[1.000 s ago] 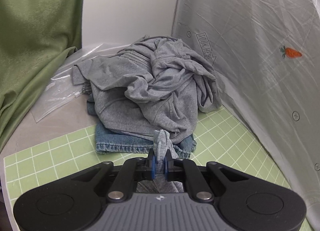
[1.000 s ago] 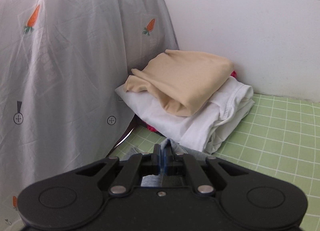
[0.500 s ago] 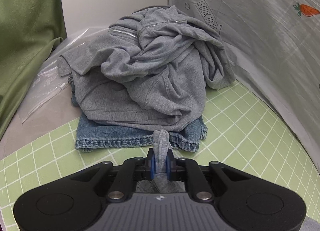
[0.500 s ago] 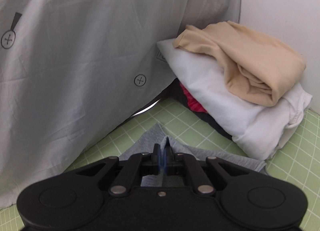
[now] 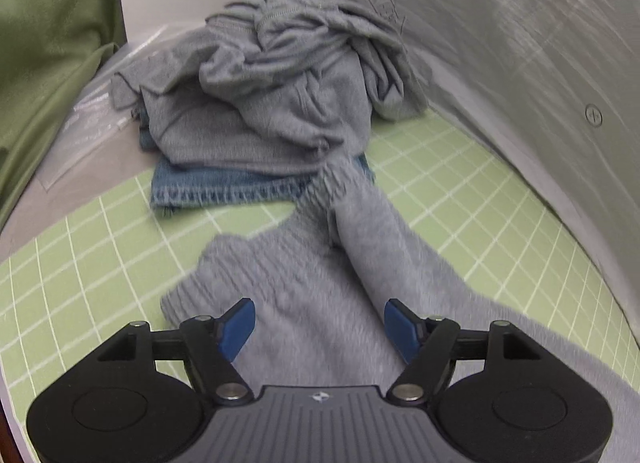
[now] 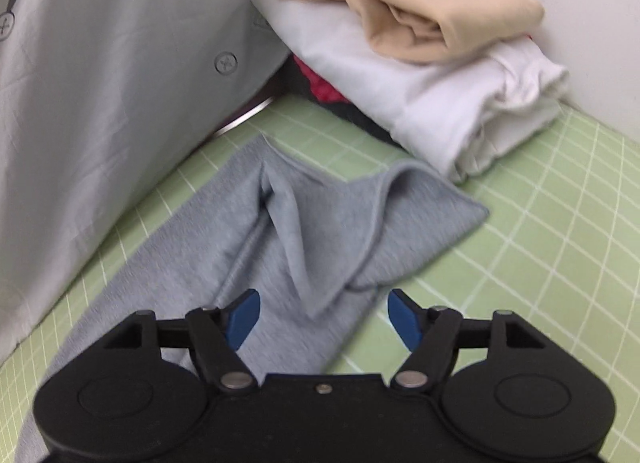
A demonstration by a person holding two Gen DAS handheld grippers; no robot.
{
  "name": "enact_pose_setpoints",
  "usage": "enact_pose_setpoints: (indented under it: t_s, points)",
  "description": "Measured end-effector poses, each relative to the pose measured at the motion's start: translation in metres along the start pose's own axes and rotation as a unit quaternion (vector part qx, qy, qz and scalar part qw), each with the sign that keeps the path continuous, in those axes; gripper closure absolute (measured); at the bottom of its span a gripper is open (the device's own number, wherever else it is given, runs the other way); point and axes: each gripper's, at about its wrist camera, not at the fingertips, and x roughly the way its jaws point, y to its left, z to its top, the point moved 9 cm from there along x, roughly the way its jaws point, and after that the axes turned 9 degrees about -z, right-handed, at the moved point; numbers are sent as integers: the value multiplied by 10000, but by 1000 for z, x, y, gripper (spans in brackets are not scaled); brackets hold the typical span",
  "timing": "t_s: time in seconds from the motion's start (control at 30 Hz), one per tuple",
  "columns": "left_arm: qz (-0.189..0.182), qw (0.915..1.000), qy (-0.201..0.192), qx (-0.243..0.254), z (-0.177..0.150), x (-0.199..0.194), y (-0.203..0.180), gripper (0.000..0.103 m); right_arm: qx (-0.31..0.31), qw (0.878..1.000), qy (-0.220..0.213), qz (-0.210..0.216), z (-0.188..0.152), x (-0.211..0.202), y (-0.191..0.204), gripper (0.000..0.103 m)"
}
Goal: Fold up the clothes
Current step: 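Lay the sweatpants waistband down with the left gripper while the right gripper releases the shirt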
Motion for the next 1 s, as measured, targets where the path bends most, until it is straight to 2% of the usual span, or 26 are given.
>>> enact_pose_setpoints:
  t_s: [0.13,0.3,0.33,0.37,0.4,0.43,0.47,0.5,0.6,0.7,0.83,0.9,1.0]
  points:
    - [20,9991,424,39,-39,6,-9,31,-108,9995,256,138,-29,6,8,32]
    - [61,9978,643,-110,-59,15,-13,31,-521,9986,120,46,-37,11,30,29]
    - [65,9977,660,-130,-60,17,-14,31,-622,9980,84,27,-37,13,35,34]
    - [84,9977,664,-127,-61,18,-14,31,-735,9973,10,16,-36,12,39,51]
    - [124,9976,672,-113,-61,20,-14,31,-887,9960,-51,-26,-36,12,42,64]
    - [170,9975,686,-95,-61,21,-15,31,-1047,9944,-109,-72,-36,12,45,85]
    - [202,9973,700,-72,-61,22,-15,31,-1126,9935,-131,-73,-35,12,45,93]
    - [217,9973,702,-32,-60,22,-15,31,-1191,9927,-147,-64,-34,12,45,93]
    - [249,9972,684,155,-58,21,-18,31,-1143,9933,-150,-73,-33,11,37,93]
    - [249,9970,639,372,-56,17,-25,31,-1342,9904,-180,-270,-33,6,36,89]
    - [156,9962,433,735,-50,10,-44,31,-1759,9808,-690,-478,-30,-19,48,59]
    - [31,9952,364,912,-48,10,-57,31,-1904,9767,-948,-286,-31,-37,62,55]
    - [-208,9937,411,1018,-51,15,-74,31,-2161,9692,-1152,268,-42,-61,95,50]
